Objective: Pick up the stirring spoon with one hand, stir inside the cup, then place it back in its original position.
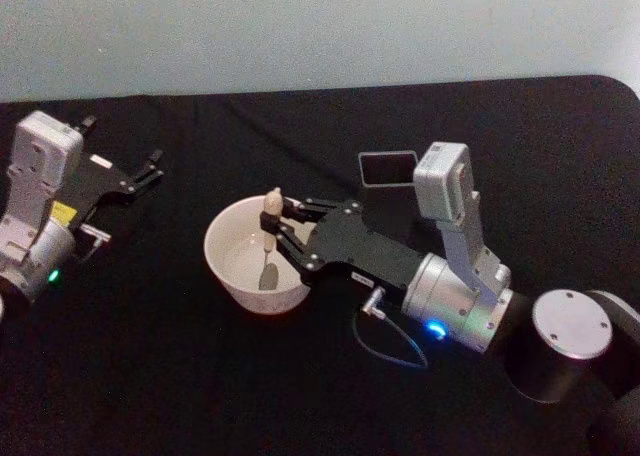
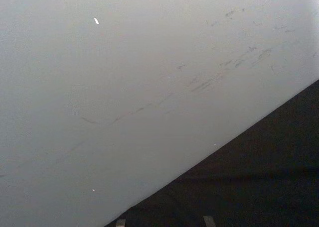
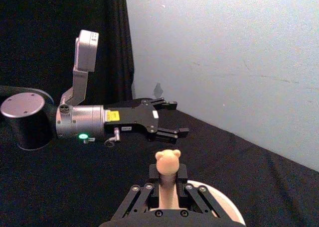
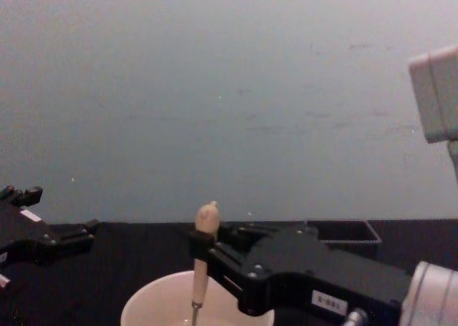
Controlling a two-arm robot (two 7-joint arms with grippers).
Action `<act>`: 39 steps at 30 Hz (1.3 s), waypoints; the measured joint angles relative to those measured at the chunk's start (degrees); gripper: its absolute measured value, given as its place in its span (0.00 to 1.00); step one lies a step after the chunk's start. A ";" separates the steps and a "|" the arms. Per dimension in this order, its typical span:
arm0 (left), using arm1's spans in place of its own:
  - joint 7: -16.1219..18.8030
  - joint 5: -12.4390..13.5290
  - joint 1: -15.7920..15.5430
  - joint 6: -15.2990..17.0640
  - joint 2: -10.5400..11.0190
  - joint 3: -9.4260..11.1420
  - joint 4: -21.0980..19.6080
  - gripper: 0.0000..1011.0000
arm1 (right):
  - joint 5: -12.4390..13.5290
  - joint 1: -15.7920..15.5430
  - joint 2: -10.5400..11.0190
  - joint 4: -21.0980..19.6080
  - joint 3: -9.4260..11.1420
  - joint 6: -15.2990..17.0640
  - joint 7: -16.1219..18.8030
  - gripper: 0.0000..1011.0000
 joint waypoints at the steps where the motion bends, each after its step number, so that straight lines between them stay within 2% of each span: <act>1: 0.00 0.00 0.00 0.00 0.00 0.00 0.00 0.99 | -0.18 0.37 -0.42 0.41 -0.18 -0.02 -0.14 0.19; 13: 0.00 0.00 0.00 0.00 0.00 0.00 0.00 0.99 | -1.72 3.11 -3.32 4.15 -0.71 -0.87 -1.56 0.19; 22: 0.00 0.00 0.00 0.00 0.00 0.00 0.00 0.99 | -2.88 4.65 -4.72 6.76 0.34 -1.37 -3.08 0.19; 30: 0.00 0.00 0.00 0.00 0.00 0.00 0.00 0.99 | -3.14 4.47 -4.42 6.97 1.49 -1.36 -3.25 0.19; 39: 0.00 0.00 0.00 0.00 0.00 0.00 0.00 0.99 | -1.63 2.43 -2.43 4.21 2.83 -0.29 -2.26 0.19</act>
